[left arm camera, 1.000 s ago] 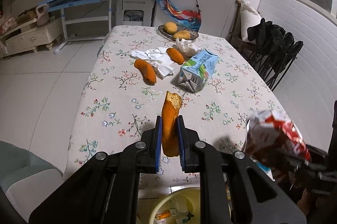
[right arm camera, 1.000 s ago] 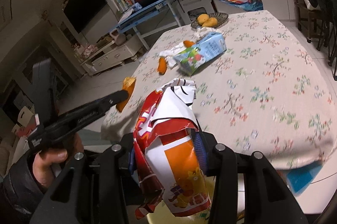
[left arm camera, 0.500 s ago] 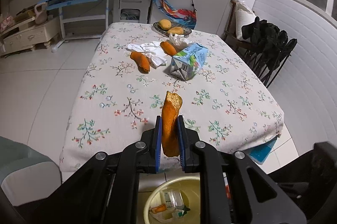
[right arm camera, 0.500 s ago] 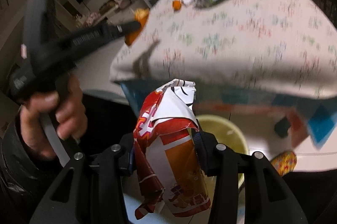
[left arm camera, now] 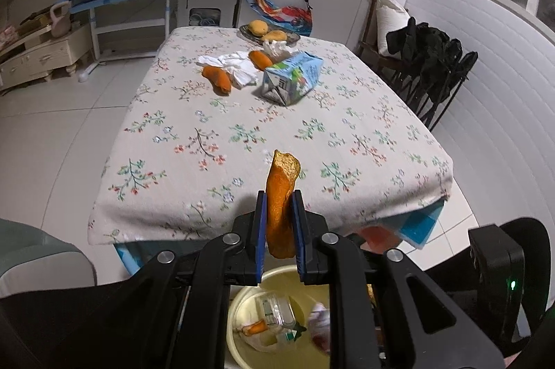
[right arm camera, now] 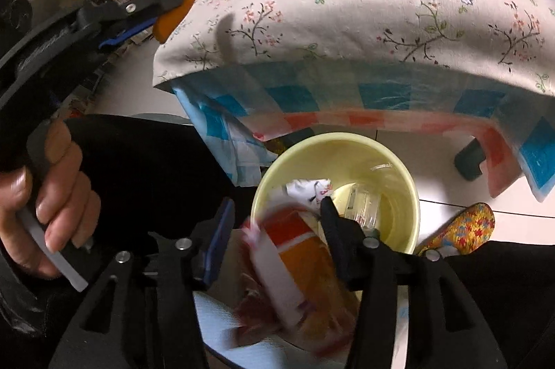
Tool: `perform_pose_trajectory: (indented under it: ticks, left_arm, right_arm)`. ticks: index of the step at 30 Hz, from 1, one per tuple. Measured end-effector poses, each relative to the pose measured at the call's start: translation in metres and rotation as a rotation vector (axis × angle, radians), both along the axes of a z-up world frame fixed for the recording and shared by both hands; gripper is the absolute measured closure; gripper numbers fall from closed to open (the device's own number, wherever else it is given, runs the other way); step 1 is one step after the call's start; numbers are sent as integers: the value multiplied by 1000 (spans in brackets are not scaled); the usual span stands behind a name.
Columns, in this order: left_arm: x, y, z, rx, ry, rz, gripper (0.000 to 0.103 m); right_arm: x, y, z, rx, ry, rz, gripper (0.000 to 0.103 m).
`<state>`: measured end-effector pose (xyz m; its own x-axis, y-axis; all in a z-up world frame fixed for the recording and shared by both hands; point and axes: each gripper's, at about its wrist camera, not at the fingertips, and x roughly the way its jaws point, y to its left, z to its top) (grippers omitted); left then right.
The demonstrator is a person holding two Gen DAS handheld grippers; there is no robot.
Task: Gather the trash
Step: 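Open the right tool to drop the chip bag into the basin, then lower the orange peel into the basin and open the left tool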
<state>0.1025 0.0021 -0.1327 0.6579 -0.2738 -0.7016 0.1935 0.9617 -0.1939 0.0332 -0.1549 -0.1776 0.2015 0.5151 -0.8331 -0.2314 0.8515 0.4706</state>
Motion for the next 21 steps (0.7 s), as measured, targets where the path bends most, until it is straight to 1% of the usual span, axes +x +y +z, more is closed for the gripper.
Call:
perform_pose_trajectory:
  ticks: [2, 9, 12, 16, 21]
  left_arm:
    - [-3, -2, -1, 3, 2, -7, 89]
    - [-12, -10, -6, 8, 17, -32, 89]
    - [-16, -16, -9, 18, 23, -51, 89]
    - [-22, -23, -13, 29, 36, -77, 89]
    - [-29, -33, -19, 44, 56, -117, 89]
  right_arm:
    - [0, -2, 0, 4, -4, -11, 47]
    - [3, -16, 10, 28, -46, -90, 42]
    - [2, -25, 19, 40, -92, -144, 40]
    - [2, -40, 32, 32, -168, -229, 35]
    - [0, -56, 45, 34, -242, -318, 34]
